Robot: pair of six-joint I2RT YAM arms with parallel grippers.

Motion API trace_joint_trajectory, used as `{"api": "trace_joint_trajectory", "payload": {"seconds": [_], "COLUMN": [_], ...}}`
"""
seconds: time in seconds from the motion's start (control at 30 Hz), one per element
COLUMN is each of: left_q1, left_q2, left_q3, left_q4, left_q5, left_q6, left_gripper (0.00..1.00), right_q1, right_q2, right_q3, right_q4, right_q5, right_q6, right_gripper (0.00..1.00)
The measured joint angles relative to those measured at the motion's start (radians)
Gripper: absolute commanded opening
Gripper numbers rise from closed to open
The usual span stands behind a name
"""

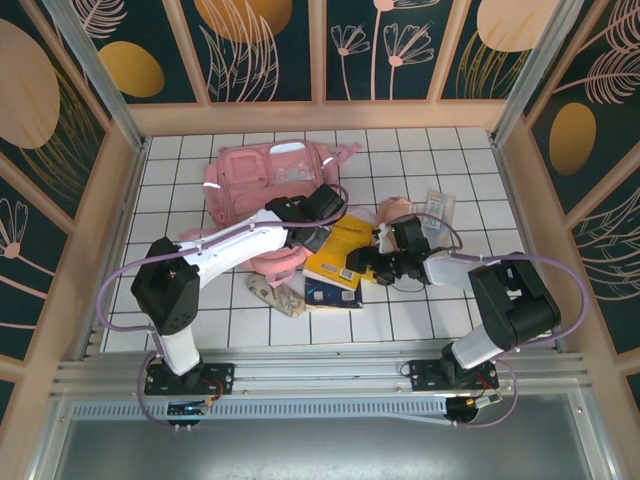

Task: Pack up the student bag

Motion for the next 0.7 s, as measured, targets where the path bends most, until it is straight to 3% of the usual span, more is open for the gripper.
{"api": "trace_joint_trajectory", "payload": {"seconds": [0.27, 0.57, 0.63, 0.7], "left_q1": [0.0, 0.0, 0.0, 0.0], "left_q2": [0.0, 0.0, 0.0, 0.0], "left_q3": [-0.011, -0.024, -0.024, -0.024], "left_q4": [0.002, 0.015, 0.015, 0.016], "left_q5": [0.0, 0.004, 0.004, 0.006], "left_q6": [0.0, 0.0, 0.0, 0.0], "left_gripper": [0.0, 0.0, 0.0, 0.0], "right_q1": [0.011, 0.02, 0.027, 0.032], "right_q2": [-0.098, -0.145, -0.14, -0.126], "right_q3": [-0.006, -0.052, -0.054, -0.053], "right_q4": [0.022, 0.195, 0.208, 0.227], "right_q5": [0.047, 0.063, 0.069, 0.072], "right_q6": [0.081, 0.182, 0.196, 0.203], "right_gripper": [0.65, 0.59, 0.54, 0.39]}}
